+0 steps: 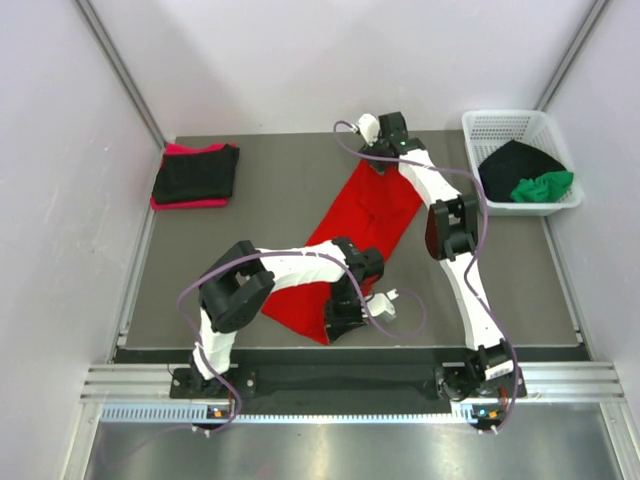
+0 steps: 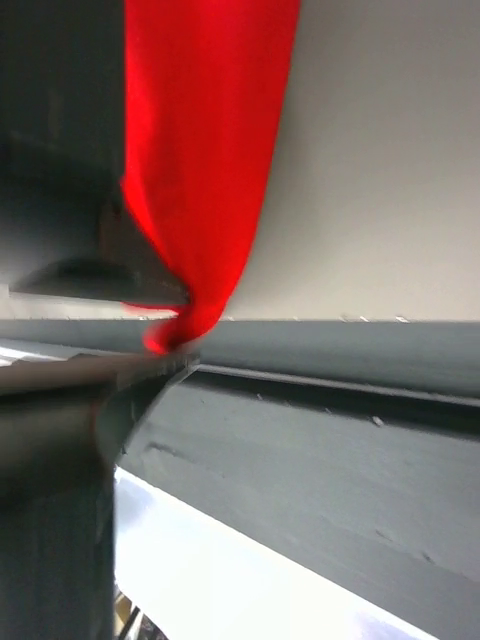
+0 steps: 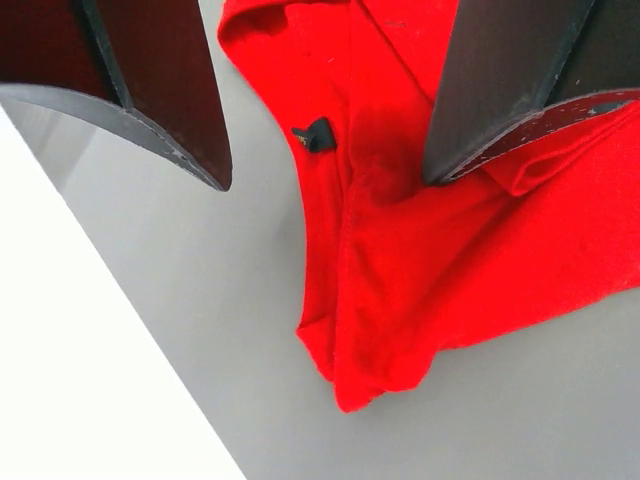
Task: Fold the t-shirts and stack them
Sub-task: Fold the tshirt
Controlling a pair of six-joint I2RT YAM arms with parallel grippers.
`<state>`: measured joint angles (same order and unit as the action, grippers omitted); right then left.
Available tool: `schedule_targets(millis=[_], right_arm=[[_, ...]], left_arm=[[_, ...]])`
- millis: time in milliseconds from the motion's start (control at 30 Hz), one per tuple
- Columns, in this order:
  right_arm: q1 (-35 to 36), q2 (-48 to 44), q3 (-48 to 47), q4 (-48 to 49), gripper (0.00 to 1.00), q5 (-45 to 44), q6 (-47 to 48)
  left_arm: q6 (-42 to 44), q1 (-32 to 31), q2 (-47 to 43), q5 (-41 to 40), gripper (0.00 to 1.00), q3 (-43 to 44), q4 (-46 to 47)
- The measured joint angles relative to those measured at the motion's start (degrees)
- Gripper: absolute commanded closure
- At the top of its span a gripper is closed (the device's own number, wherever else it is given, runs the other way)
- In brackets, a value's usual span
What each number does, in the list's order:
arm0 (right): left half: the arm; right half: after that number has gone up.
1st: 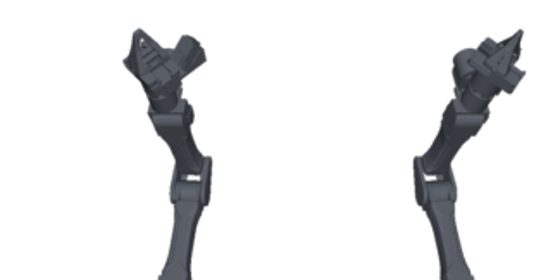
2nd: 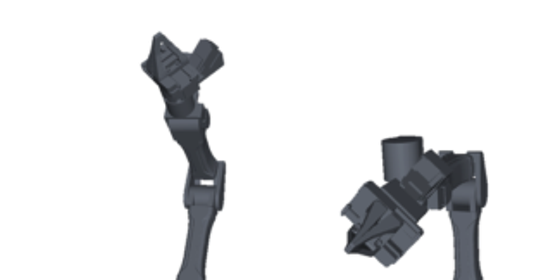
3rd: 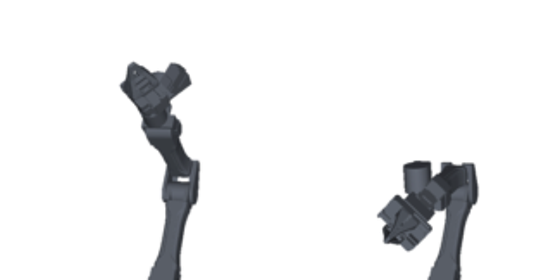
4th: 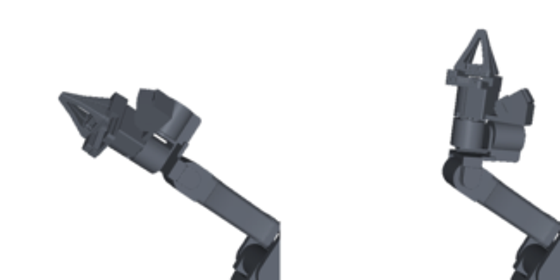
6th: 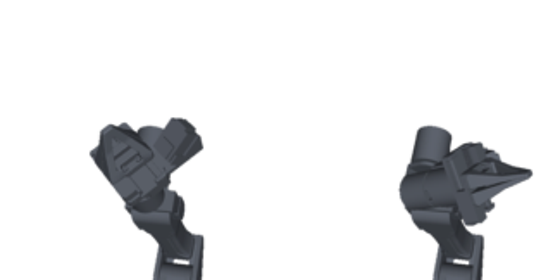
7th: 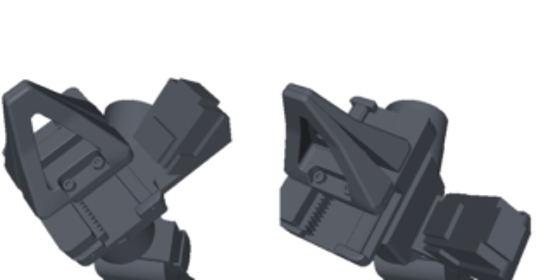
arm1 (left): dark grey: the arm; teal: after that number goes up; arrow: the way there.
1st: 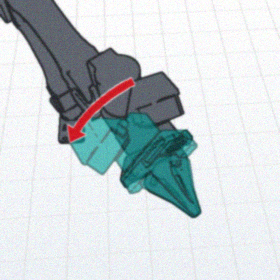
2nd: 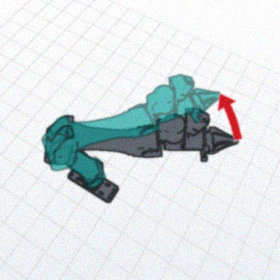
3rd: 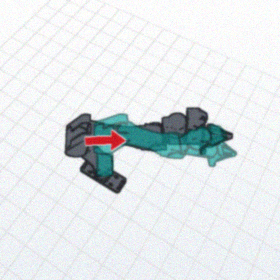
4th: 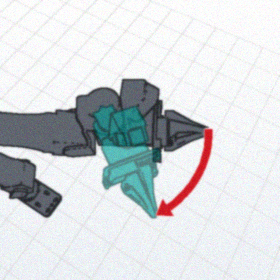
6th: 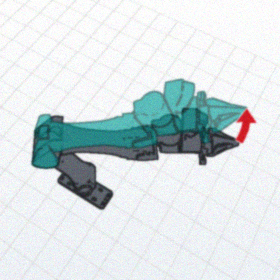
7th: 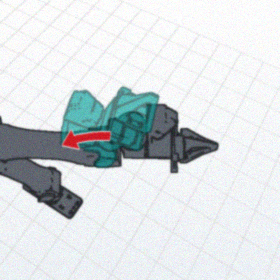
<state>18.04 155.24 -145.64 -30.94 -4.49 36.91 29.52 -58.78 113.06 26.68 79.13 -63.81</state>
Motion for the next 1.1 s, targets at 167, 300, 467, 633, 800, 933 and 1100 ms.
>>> schedule_targets(millis=[167,300,467,633,800,933,1100], right_arm=[[0.3,-0.7,1.3,2.4,0.08,-3.1,0.7],[-0.2,-7.0,10.1,2.5,0.06,-5.4,0.9],[-0.7,-21.9,23.5,-1.8,0.07,-5.1,-3.3],[-1.2,-41.6,37.8,-6.1,0.14,4.2,-10.5],[-1.6,-49.8,46.4,-8.2,0.28,13.7,-15.1],[-3.2,-46.9,48.9,-10.6,0.45,18.1,-15.6],[-7.7,-39.9,47.6,-12.0,0.49,20.6,-16.1]], left_arm=[[-1.3,-1.3,0.2,1.2,0.31,3.8,0.0],[-1.9,-1.5,-2.1,0.9,0.3,9.5,-0.3],[-3.1,0.4,-10.6,-4.9,0.36,14.1,1.7],[-3.8,12.3,-16.3,-7.9,0.51,11.7,5.0],[-3.9,25.8,-13.6,-9.8,0.66,5.2,8.6],[-3.6,31.3,-8.7,-9.0,0.75,3.5,9.4],[-3.2,34.1,-5.6,-7.1,0.79,2.4,10.1]])
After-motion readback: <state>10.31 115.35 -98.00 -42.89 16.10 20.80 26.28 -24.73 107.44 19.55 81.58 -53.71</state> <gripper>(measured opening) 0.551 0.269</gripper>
